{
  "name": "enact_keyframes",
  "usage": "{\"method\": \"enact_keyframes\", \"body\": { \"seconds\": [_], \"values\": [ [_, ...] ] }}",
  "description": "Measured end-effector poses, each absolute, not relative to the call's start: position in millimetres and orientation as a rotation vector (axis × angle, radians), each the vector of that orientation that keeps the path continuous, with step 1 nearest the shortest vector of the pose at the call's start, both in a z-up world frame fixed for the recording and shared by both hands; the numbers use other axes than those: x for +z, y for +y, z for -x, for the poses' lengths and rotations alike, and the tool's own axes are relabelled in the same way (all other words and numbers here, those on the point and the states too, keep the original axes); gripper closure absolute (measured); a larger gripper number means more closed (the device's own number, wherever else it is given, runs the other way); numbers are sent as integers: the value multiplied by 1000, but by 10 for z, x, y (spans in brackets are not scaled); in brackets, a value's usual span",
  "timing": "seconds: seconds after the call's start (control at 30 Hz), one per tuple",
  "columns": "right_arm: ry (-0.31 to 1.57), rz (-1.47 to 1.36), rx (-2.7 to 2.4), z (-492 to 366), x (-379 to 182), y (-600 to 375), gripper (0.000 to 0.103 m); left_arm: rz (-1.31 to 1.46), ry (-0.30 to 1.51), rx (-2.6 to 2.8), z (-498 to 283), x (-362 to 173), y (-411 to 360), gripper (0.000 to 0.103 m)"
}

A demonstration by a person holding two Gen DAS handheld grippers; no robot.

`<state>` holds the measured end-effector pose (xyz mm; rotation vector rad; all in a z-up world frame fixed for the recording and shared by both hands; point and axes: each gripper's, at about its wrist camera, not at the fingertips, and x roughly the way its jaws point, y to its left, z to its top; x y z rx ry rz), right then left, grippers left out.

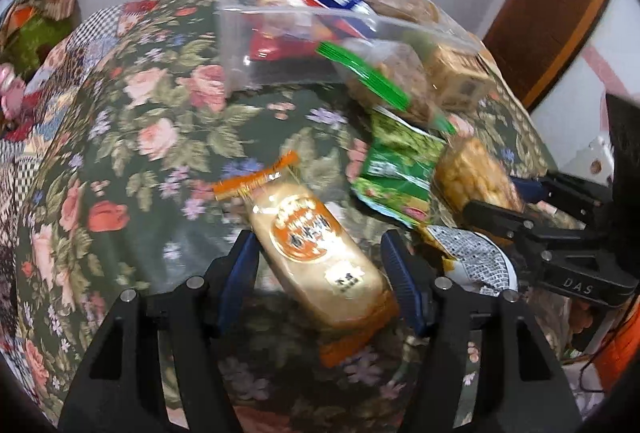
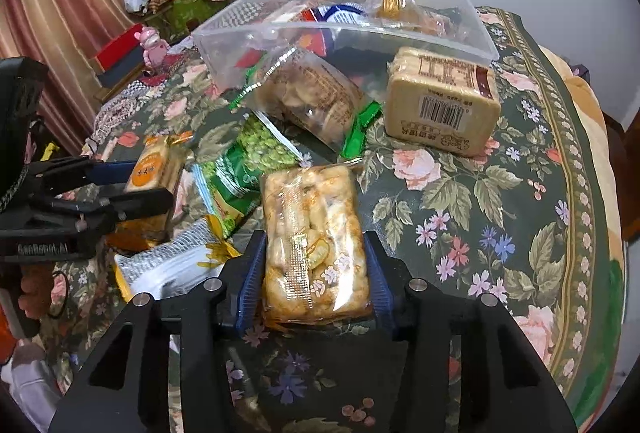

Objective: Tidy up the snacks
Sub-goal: 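Grasp the orange-labelled cake with the left tool while the right tool grasps the peanut pack, then carry both packs over the clear box and lower them inside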

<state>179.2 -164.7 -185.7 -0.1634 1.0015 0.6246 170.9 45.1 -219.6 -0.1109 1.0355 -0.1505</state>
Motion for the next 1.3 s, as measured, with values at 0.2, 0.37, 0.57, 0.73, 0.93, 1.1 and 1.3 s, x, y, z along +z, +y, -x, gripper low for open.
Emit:
{"method": "enact_keyframes", "body": {
  "seconds": [0.2,0.37,0.57,0.73,0.93,1.1,1.3],
  "values": [
    [1000,127,599,-1787,-1843,-1731,61,66,990,-123,-1702,-2200,386,68],
    [998,93,580,-1780,-1794,-1814,61,79,940,-97,-1661,-2078,480,68],
    [950,47,576,-1817,-1596,-1882,61,78,866,-89,-1694,-1782,551,68],
    [873,33,575,-1891,-1340,-1882,61,85,792,-92,-1789,-1496,543,68],
    [797,28,572,-2044,-1094,-1809,61,101,723,-98,-1990,-1227,533,68],
    [747,18,579,-2214,-956,-1735,61,118,686,-86,-2143,-1090,581,68],
    [717,25,595,-2425,-905,-1540,61,133,683,-67,-2430,-1059,649,68]
  ]
}}
